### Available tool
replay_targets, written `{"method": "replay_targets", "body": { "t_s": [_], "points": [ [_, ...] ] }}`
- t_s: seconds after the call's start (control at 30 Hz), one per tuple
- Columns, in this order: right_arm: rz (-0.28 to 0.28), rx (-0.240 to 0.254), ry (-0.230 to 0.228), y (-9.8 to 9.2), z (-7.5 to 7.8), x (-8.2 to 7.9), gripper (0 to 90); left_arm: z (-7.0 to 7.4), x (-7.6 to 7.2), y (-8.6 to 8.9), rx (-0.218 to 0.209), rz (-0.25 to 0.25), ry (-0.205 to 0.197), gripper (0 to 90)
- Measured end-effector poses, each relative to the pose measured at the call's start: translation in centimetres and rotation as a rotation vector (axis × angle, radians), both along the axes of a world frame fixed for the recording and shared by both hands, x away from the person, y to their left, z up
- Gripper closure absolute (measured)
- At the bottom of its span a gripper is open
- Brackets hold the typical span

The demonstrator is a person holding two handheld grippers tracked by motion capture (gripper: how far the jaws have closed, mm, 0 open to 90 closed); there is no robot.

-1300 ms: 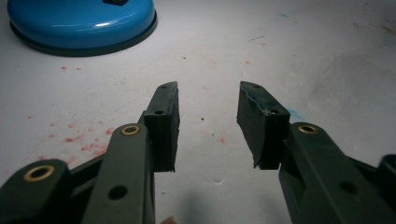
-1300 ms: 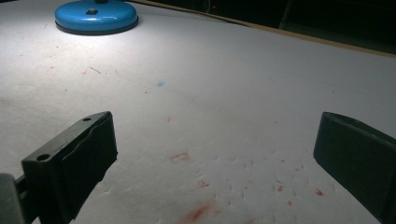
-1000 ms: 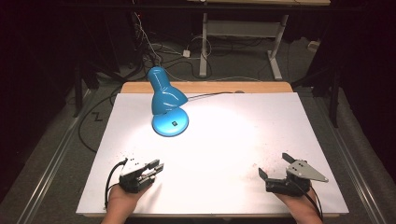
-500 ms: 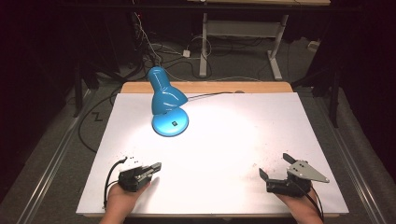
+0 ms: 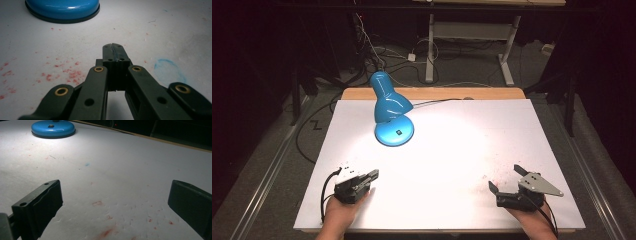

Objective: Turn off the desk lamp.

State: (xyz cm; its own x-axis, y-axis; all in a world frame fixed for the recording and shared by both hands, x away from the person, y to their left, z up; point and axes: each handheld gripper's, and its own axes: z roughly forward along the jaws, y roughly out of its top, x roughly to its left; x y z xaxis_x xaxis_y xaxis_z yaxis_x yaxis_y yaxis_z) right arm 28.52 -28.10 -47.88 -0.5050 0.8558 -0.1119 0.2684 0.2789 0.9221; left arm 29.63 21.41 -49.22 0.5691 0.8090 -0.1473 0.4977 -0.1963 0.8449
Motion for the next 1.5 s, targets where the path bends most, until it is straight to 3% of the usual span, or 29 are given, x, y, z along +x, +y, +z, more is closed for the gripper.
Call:
{"method": "replay_targets", "body": {
  "t_s": [0.17,0.6,0.77,1.0,1.5],
  "points": [
    [-0.003,0.009,-0.004,0.0,0.1,0.0,0.5,0.7,0.6,0.5,-0.015,0.014,-0.005,87.8],
    [0.008,0.011,-0.007,0.4,0.2,0.2,0.5,2.1,3.2,0.0,-0.064,-0.032,0.005,87.9],
    [0.01,0.007,-0.004,0.5,0.1,0.3,0.5,2.2,4.2,-0.4,-0.035,-0.051,0.013,87.9],
    [0.009,0.009,-0.002,0.5,0.1,0.3,0.5,2.1,5.6,-0.7,-0.028,-0.037,0.009,87.9],
    [0.006,0.015,0.0,0.3,0.1,0.3,0.5,2.4,8.6,-0.9,-0.045,-0.03,0.001,87.9]
  ]
}}
